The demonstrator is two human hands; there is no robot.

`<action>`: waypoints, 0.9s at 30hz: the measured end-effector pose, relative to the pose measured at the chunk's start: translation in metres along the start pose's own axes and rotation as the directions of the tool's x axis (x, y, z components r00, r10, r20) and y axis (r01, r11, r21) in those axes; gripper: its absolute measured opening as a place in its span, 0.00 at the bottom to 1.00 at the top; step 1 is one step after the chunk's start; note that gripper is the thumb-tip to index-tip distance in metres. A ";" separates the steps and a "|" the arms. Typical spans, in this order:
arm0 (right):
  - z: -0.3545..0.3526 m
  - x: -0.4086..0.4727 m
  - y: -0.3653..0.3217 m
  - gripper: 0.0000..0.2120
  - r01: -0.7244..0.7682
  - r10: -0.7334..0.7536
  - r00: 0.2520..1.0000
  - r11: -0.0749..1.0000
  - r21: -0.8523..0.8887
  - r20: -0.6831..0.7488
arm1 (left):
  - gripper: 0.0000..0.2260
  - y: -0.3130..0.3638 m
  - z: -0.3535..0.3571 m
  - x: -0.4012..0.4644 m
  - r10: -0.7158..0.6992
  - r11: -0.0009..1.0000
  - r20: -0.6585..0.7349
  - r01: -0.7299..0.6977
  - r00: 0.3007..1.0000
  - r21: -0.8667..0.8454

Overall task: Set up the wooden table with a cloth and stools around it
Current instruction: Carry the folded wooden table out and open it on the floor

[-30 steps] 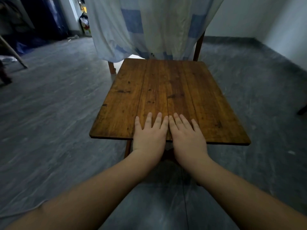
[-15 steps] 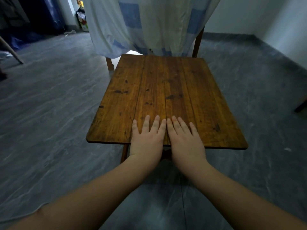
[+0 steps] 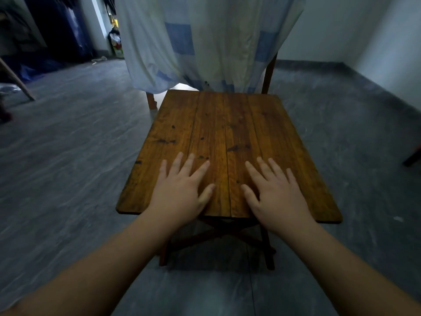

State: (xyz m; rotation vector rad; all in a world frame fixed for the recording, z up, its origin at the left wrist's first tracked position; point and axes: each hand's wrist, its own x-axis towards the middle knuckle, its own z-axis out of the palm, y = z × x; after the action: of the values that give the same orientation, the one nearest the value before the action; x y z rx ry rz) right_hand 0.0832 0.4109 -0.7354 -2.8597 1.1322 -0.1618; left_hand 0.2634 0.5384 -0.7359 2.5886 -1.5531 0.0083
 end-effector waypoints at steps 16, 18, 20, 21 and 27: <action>0.022 0.008 0.013 0.36 -0.026 0.032 0.992 0.998 -0.055 0.123 | 0.32 -0.010 0.021 0.006 -0.101 0.995 0.140 0.100 0.985 0.015; 0.021 0.011 0.013 0.36 -0.028 0.036 0.990 0.998 -0.064 0.133 | 0.31 -0.009 0.020 0.008 -0.102 0.995 0.139 0.101 0.985 0.010; 0.019 0.012 0.012 0.34 -0.021 0.036 0.984 0.996 -0.083 0.174 | 0.31 -0.009 0.019 0.008 -0.096 0.995 0.158 0.095 0.983 0.017; 0.016 0.012 0.012 0.34 -0.019 0.036 0.978 0.996 -0.084 0.204 | 0.31 -0.009 0.018 0.007 -0.094 0.996 0.178 0.092 0.979 0.022; -0.038 0.015 0.007 0.31 -0.068 0.054 0.865 0.998 0.011 0.498 | 0.29 0.000 -0.051 0.005 -0.205 0.973 0.416 0.232 0.886 -0.014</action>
State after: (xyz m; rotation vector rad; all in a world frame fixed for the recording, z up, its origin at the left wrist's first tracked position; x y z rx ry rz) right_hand 0.0849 0.3943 -0.6971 -2.5953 1.0852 0.5322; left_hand 0.2690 0.5398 -0.6854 2.8250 -1.3216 -0.6403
